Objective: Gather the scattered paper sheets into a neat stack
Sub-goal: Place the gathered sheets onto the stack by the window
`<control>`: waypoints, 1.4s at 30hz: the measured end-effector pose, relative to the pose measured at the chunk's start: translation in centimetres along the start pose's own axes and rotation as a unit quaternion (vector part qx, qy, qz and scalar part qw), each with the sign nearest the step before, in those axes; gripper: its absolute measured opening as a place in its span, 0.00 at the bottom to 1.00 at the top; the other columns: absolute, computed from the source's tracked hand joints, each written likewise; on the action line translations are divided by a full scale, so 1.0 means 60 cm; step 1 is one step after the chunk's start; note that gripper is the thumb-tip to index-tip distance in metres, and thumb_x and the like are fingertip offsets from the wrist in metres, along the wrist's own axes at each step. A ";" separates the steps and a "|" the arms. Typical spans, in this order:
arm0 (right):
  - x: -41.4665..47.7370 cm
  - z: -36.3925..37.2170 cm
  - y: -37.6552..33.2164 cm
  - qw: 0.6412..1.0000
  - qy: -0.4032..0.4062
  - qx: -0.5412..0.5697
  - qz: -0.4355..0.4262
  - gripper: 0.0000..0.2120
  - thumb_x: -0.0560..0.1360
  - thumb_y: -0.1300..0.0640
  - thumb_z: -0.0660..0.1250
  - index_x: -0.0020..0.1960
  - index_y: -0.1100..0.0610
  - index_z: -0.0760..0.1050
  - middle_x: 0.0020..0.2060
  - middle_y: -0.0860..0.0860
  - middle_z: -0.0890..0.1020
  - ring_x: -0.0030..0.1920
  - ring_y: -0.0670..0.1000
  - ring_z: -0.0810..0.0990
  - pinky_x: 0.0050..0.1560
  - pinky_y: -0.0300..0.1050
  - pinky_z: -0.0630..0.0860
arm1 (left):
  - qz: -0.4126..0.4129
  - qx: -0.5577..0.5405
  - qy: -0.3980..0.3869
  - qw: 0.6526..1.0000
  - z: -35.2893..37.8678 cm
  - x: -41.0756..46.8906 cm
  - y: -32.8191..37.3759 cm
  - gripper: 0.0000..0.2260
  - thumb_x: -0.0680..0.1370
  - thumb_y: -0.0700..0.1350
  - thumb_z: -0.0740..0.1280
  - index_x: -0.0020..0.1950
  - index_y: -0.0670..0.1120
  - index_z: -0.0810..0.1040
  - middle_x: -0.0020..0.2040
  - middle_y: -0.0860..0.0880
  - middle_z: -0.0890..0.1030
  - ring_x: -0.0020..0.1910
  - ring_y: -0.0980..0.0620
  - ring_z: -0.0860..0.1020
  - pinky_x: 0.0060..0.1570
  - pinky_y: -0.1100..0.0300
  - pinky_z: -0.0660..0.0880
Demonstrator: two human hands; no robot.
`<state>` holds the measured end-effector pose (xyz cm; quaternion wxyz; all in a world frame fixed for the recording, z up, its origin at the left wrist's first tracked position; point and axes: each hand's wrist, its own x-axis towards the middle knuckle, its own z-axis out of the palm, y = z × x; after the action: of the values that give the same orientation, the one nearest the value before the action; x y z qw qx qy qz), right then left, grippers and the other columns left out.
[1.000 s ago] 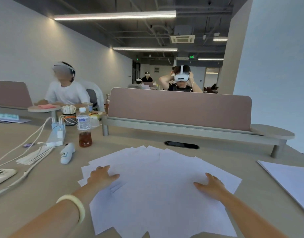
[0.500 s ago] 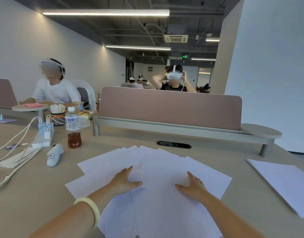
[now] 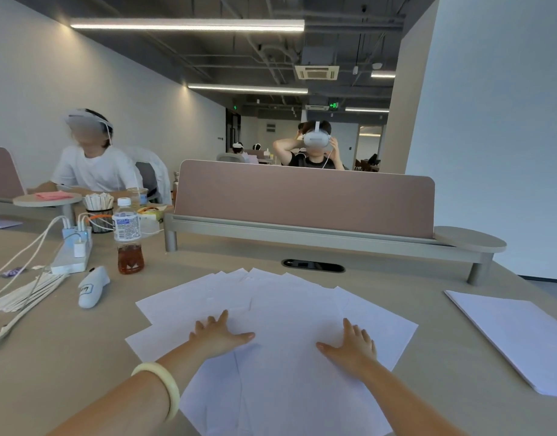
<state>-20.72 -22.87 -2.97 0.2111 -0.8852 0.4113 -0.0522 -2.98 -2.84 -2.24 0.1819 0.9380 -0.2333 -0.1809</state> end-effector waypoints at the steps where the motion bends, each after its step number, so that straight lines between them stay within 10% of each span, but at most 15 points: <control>1: 0.001 0.000 -0.004 1.000 0.001 0.009 -0.001 0.43 0.73 0.36 0.61 0.78 0.54 0.44 0.76 0.52 0.57 0.77 0.56 0.52 0.75 0.50 0.53 | 0.015 -0.012 -0.003 1.000 0.001 0.000 0.006 0.45 0.71 0.70 0.59 0.78 0.50 0.42 0.79 0.46 0.49 0.77 0.39 0.45 0.75 0.47 0.50; 25: 0.041 -0.036 0.013 0.964 -0.043 0.251 0.080 0.45 0.67 0.56 0.72 0.76 0.52 0.51 0.67 0.56 0.68 0.64 0.59 0.72 0.62 0.54 0.74 | 0.021 -0.471 -0.066 0.880 -0.031 0.025 0.016 0.38 0.72 0.38 0.72 0.77 0.44 0.55 0.66 0.41 0.74 0.60 0.46 0.76 0.59 0.60 0.69; 30: 0.042 -0.032 0.008 0.964 -0.059 0.249 0.071 0.42 0.69 0.60 0.70 0.76 0.54 0.51 0.64 0.56 0.72 0.61 0.58 0.75 0.57 0.50 0.76 | 0.020 -0.479 -0.073 0.874 -0.035 0.030 0.012 0.37 0.72 0.38 0.73 0.75 0.43 0.58 0.66 0.40 0.74 0.64 0.44 0.75 0.68 0.51 0.68; 37: 0.047 -0.017 0.016 0.943 0.015 0.321 0.089 0.26 0.72 0.62 0.67 0.69 0.59 0.66 0.54 0.56 0.79 0.51 0.58 0.79 0.47 0.46 0.75 | 0.013 -0.446 -0.121 0.886 -0.032 0.032 0.016 0.33 0.67 0.42 0.76 0.69 0.39 0.67 0.51 0.42 0.79 0.44 0.46 0.77 0.45 0.58 0.74; 42: 0.044 -0.018 0.021 0.934 0.039 0.347 0.079 0.04 0.74 0.61 0.65 0.45 0.59 0.70 0.37 0.52 0.75 0.37 0.53 0.74 0.34 0.42 0.68 | 0.042 -0.347 -0.136 0.927 -0.024 0.042 0.023 0.48 0.51 0.63 0.81 0.65 0.42 0.75 0.67 0.46 0.75 0.67 0.45 0.73 0.70 0.50 0.66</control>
<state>-20.17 -25.96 -2.73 0.4923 -0.7186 0.4444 -0.2094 -0.79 -4.86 -1.07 0.4700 0.7719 -0.2178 -0.3685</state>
